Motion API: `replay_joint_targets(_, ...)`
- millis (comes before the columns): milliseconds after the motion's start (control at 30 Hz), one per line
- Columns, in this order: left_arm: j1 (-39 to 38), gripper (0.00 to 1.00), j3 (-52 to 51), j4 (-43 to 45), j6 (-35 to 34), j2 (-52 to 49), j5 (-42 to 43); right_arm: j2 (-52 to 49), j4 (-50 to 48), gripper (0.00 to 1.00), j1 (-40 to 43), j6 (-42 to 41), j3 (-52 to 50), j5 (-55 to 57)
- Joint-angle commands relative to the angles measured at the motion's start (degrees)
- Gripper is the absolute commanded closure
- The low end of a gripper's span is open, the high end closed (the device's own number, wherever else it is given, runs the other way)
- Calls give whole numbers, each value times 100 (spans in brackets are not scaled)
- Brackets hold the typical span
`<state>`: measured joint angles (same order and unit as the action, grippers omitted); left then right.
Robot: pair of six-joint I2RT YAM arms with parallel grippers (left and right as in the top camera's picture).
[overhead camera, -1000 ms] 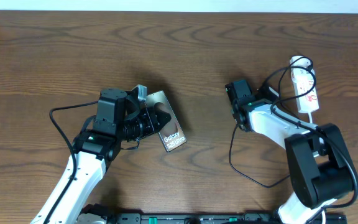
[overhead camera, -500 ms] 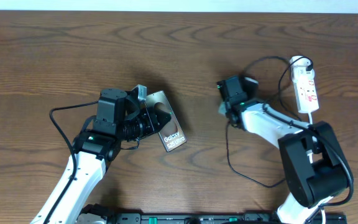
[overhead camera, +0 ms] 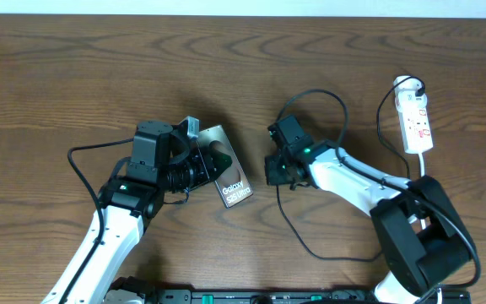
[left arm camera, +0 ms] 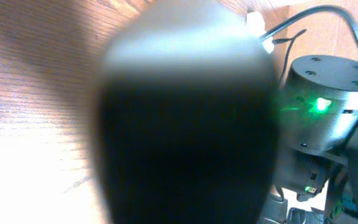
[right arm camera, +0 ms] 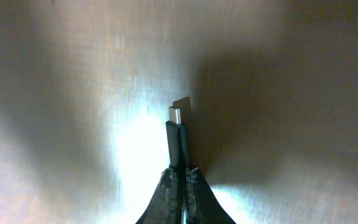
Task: Plug charger to phone and switch on socket
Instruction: 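Grasp the cable's USB-C plug with the right gripper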
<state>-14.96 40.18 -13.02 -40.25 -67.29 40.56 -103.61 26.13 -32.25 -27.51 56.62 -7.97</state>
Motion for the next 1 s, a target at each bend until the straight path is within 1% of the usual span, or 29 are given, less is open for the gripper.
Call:
replay_joint_targets(0,122,93,74,120,205,20,573,424,273,99,192,221,-177,-737)
replay_joint_targets(100,315,93,74,273,214,20,1001,1165,527,99,354,564,-177,-1147)
replay_joint_targets(233,573,93,74,627,214,20,1539,1996,848,99,420,817,-179,-1611)
replay_joint_targets(267,708,93,74,1123,212,20,2192,2485,1047,99,420,909,-186,-1989)
replay_joint_targets(433,756,93,74,2201,116,20,3397,3158,1281,99,374,1290,-205,-3091)
replay_joint_targets(533,756,93,74,2354,-144,20,3491,3373,1486,99,229,1329,-205,-3230)
replay_joint_targets(700,756,93,74,2549,-142,20,3488,3558,1604,99,-289,1322,-205,-3230)
replay_joint_targets(800,758,92,74,3008,-267,20,3482,3580,1602,99,-463,1322,-205,-3222)
replay_joint_targets(967,767,92,74,4210,-1086,20,3182,3580,1593,99,-492,1325,-240,-3042)
